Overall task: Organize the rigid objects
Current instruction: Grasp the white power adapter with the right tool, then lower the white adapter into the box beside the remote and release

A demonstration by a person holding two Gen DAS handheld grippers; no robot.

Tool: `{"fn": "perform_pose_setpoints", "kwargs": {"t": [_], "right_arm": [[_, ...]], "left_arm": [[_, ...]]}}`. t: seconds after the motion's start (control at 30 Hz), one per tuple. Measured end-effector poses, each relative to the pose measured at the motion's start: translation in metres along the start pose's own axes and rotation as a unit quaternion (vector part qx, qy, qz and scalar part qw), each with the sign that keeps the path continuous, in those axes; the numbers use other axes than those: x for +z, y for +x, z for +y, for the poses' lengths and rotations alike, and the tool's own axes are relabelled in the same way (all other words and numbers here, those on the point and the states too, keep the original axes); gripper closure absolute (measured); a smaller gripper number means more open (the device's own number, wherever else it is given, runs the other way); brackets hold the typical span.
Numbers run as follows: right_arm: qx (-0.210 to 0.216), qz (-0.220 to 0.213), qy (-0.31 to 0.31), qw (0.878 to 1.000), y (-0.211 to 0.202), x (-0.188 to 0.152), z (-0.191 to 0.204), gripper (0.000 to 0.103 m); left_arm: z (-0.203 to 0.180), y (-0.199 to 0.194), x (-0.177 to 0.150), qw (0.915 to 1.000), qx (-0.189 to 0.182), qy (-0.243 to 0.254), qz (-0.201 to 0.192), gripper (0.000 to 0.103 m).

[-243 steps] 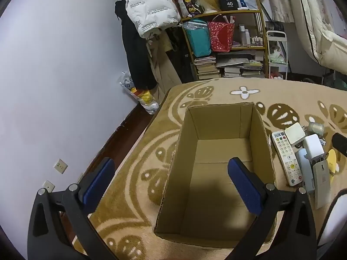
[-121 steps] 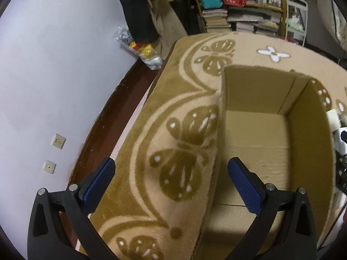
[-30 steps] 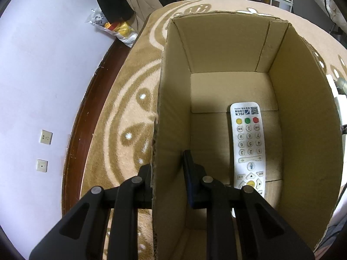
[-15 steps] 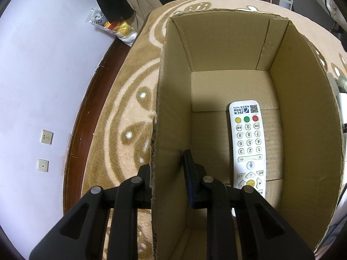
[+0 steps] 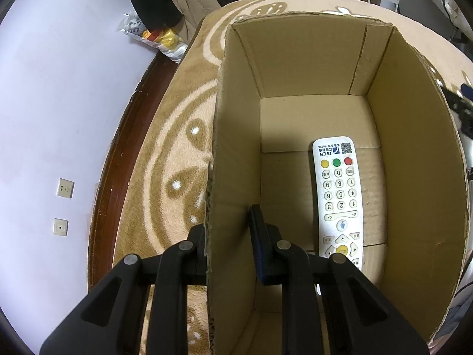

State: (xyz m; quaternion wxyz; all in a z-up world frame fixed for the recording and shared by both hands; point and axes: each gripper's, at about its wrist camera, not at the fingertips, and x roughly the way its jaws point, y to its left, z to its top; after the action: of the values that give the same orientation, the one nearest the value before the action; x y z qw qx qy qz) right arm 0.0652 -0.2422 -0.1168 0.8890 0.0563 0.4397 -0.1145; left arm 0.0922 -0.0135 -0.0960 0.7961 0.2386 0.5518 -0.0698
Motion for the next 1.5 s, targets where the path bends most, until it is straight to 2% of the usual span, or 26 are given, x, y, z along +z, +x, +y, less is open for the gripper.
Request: {"fn": "perform_pose_setpoints", "kwargs": {"t": [0.17,0.3,0.37,0.47,0.83,1.17,1.5], "right_arm": [[-0.022,0.031,0.012,0.999,0.014,-0.008,-0.011,0.013],[-0.018,0.042,0.024,0.999,0.02,-0.012,-0.017,0.014],[-0.012,0.048,0.039,0.998,0.024,-0.015,-0.02,0.026],[-0.002,0.062,0.043,0.997,0.032,-0.019,-0.02,0.03],[-0.035,0.07,0.004,0.997,0.04,-0.024,-0.008,0.033],[-0.022,0.043,0.004,0.999,0.027,-0.016,-0.003,0.033],[0.031,-0.049,-0.008,0.998,-0.032,0.01,0.028,0.033]], "left_arm": [[-0.004,-0.002,0.001,1.0,0.003,0.0,-0.001,0.083],[-0.006,-0.002,0.0,0.9999,0.009,0.007,-0.005,0.083],[-0.006,-0.002,0.0,0.9999,0.008,0.005,-0.004,0.083],[-0.003,-0.002,0.0,1.0,0.007,0.003,-0.003,0.083],[0.0,-0.001,0.003,1.0,0.007,0.005,-0.001,0.082],[0.0,0.002,0.005,0.9999,0.01,0.005,0.005,0.081],[-0.001,0.004,0.004,0.9999,0.009,-0.001,0.006,0.081]]}}
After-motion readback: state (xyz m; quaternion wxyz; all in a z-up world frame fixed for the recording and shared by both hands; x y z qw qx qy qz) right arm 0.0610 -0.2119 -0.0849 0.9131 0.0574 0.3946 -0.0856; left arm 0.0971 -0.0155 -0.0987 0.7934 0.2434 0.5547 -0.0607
